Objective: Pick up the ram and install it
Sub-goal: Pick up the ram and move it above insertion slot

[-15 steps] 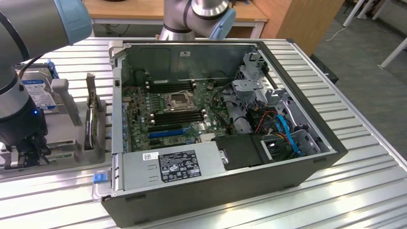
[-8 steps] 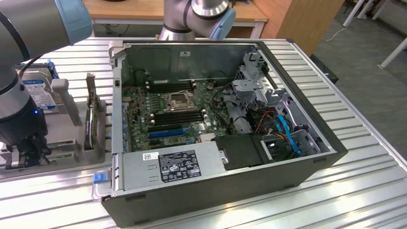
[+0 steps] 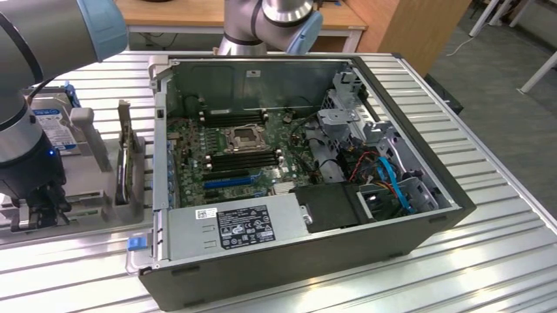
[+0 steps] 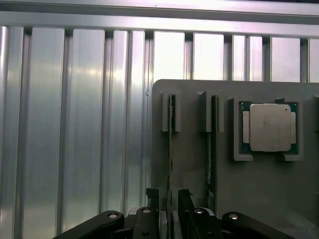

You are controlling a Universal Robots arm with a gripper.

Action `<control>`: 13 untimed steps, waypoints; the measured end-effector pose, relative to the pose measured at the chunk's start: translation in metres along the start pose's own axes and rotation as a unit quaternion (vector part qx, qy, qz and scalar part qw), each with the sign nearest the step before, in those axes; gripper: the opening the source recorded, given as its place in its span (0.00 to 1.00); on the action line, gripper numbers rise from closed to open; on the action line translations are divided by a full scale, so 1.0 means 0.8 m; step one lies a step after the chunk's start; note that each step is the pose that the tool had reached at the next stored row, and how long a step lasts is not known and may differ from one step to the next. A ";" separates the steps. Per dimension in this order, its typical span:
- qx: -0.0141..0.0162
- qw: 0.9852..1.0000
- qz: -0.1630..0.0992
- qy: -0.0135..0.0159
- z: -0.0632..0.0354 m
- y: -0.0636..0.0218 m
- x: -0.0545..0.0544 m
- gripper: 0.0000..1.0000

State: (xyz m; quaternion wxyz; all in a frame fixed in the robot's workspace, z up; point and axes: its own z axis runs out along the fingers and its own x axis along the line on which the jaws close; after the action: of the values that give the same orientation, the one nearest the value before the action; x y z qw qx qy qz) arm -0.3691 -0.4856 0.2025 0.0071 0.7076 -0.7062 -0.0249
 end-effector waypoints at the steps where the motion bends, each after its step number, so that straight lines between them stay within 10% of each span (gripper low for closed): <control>1: 0.000 1.000 0.000 0.000 0.000 0.000 0.000 0.29; 13: 0.000 1.000 0.000 0.000 0.002 0.000 0.000 0.28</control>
State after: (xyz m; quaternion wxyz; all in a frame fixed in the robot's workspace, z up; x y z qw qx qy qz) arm -0.3690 -0.4856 0.2007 0.0071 0.7076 -0.7062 -0.0248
